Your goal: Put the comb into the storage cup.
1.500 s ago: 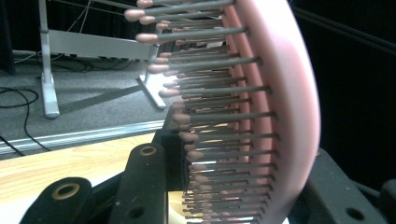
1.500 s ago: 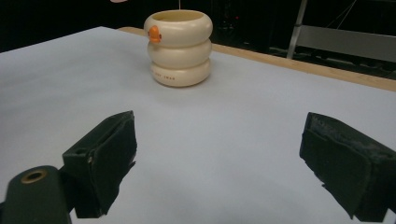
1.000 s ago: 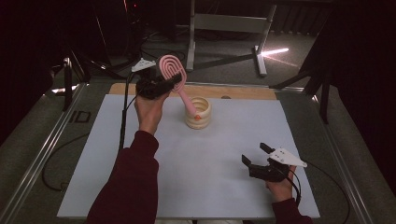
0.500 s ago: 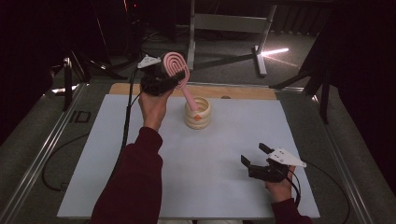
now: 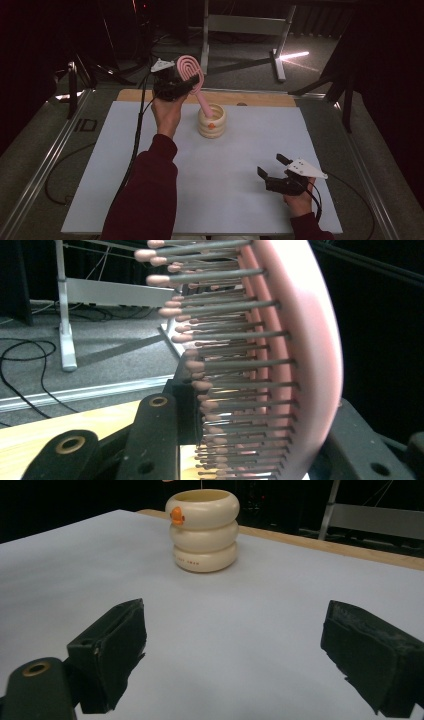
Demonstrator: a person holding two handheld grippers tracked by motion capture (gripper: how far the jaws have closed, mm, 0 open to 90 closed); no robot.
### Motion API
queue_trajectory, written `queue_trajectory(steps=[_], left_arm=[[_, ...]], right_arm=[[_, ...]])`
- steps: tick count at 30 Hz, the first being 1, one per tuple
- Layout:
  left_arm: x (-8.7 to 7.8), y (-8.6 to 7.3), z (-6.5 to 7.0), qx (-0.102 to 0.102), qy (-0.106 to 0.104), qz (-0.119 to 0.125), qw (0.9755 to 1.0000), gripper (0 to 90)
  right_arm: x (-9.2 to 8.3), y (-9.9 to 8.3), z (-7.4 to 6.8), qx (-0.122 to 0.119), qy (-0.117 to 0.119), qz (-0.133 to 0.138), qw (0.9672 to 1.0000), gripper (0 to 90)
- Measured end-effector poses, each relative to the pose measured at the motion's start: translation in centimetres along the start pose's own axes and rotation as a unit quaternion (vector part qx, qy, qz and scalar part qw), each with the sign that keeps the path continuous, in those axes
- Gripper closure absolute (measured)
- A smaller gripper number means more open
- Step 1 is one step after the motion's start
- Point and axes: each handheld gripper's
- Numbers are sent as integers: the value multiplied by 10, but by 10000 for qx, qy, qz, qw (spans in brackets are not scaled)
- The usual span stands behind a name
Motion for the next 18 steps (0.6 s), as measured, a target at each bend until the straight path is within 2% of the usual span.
queue_trajectory(steps=[12, 18], left_arm=[[9, -4, 0, 39, 223, -66, 9997, 635], [13, -8, 4, 27, 255, -33, 9997, 635]], right_arm=[[0, 0, 0, 4, 17, 16, 10000, 111], [0, 0, -1, 10, 31, 15, 10000, 111]])
Point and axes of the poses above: each handheld gripper's, and its own axes: x roughly forward along the jaws, y roughly out of its top, z roughly to its right, and after that the axes turned 7 degrees about x, right-handed
